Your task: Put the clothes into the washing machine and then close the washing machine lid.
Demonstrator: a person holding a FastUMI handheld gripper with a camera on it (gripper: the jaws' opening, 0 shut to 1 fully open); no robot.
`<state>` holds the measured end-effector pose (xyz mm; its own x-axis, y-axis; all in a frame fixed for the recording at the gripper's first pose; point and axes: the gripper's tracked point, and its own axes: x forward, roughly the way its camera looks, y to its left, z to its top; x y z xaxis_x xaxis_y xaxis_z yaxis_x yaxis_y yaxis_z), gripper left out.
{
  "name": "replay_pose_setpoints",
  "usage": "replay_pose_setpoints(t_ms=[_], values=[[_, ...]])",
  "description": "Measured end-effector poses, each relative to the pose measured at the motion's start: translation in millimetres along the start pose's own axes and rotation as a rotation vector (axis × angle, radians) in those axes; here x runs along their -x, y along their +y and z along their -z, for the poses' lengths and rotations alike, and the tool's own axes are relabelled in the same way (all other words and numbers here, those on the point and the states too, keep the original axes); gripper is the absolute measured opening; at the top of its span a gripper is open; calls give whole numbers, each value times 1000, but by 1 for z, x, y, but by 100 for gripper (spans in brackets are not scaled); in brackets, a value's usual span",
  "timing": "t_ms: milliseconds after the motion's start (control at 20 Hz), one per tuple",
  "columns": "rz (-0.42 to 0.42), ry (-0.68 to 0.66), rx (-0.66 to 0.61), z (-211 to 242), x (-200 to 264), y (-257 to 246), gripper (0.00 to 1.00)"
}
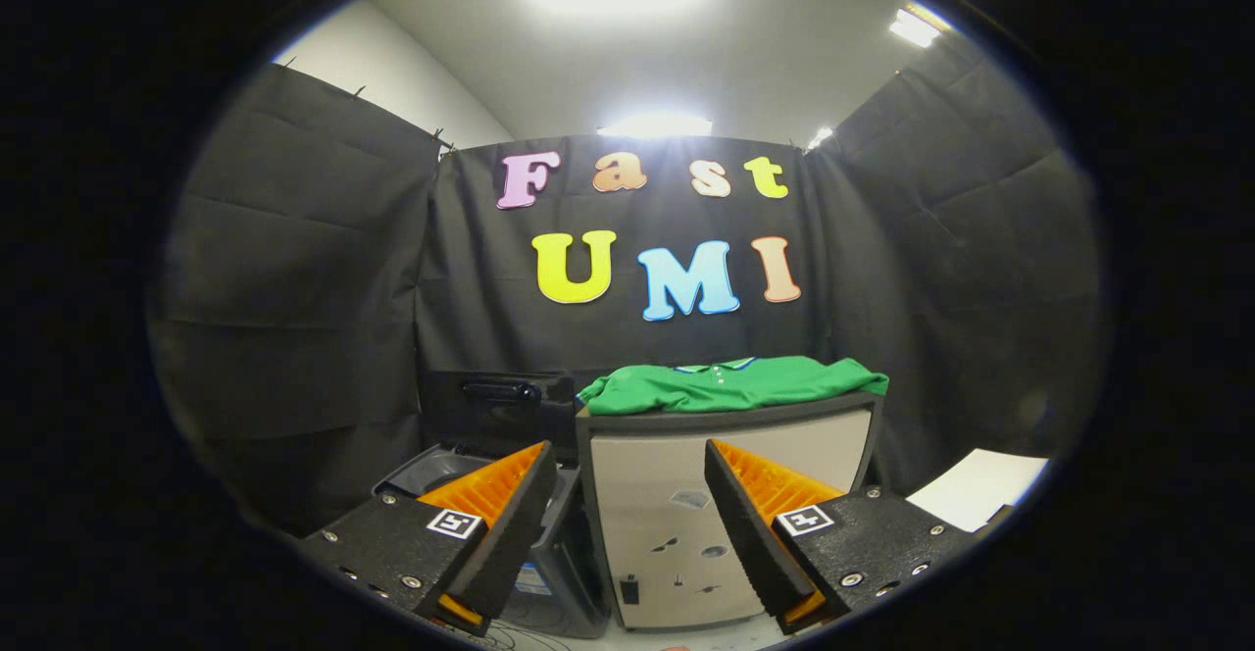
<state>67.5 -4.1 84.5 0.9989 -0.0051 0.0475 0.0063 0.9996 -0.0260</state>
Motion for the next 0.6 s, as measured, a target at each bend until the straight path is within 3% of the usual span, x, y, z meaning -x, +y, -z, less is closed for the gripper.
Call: replay_pose_setpoints(t_ms=[350, 600], values=[[41, 27, -40, -29, -88, -39, 93], [49, 125, -62, -34, -158, -59, 94]])
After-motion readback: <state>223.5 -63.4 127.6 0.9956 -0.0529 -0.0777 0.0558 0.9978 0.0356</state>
